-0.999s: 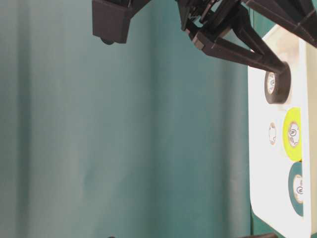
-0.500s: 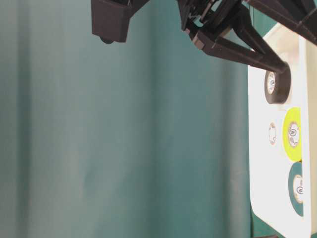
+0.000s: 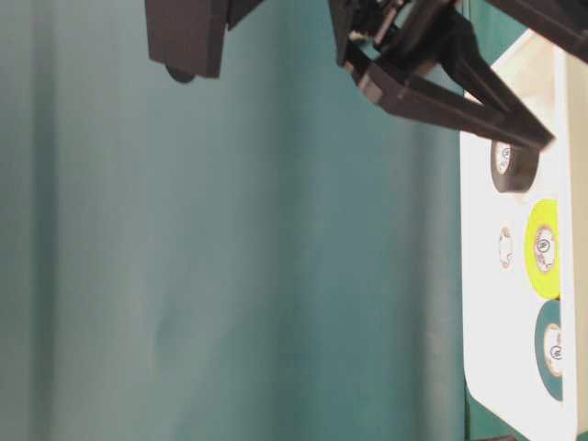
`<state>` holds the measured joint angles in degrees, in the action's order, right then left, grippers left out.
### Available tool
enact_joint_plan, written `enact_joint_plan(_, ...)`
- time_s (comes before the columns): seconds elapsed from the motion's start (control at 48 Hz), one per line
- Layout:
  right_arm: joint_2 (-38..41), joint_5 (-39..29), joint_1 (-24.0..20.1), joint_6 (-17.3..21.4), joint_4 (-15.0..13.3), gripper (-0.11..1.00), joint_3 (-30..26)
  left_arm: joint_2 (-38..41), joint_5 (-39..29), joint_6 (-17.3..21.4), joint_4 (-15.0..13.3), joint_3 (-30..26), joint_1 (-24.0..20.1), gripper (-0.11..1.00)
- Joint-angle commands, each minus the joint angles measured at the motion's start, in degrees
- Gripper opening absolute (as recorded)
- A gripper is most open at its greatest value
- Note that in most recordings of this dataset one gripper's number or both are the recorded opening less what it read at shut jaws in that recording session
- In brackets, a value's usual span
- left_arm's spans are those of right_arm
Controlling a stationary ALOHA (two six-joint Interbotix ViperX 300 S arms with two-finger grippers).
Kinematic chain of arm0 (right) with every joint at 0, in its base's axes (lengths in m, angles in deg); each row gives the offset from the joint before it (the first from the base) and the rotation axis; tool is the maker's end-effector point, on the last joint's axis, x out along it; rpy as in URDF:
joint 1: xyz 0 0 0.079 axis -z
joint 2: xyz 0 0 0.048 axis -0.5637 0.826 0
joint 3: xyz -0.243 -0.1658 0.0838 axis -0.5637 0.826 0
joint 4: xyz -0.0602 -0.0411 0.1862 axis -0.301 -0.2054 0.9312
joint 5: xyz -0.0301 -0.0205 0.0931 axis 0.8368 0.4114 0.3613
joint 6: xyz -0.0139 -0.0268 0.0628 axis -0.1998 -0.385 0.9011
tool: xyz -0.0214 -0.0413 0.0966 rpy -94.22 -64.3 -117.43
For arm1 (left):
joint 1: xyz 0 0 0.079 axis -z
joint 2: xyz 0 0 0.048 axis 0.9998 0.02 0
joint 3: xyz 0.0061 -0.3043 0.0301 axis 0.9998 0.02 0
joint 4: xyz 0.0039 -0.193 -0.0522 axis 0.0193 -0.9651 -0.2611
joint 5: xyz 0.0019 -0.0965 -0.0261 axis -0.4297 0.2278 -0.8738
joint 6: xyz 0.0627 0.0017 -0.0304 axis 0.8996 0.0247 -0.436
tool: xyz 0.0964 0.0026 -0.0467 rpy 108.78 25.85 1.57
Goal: Put the tape alternately from left to right into the white case.
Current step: 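Release the teal roll and move the right gripper over the blue roll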
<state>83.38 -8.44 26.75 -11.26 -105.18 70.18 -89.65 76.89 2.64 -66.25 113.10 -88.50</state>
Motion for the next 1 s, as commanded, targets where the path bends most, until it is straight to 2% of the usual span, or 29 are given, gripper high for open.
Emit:
enact_joint_plan(0.0,1.6,0.4,-0.8,0.1,0.0,0.85,-3.4,-0.9,0.4,-0.1,-0.1,-0.7,0.1,0.98)
enact_joint_plan(0.229,7.6,-0.8,-1.7,0.0,0.0,0.85,-9.9,-0.8,0.4,-0.1,-0.1,-0.5,0.1,0.98)
enact_joint_plan(0.562,13.1,-7.0,-2.8,0.0,0.0,0.85,-17.9,-0.8,0.4,-0.1,-0.1,-0.5,0.1,0.98)
enact_joint_plan(0.979,17.1,-8.4,-3.1,0.1,0.5,0.84,-22.1,-0.7,0.4,-0.1,-0.1,-0.5,0.1,0.98)
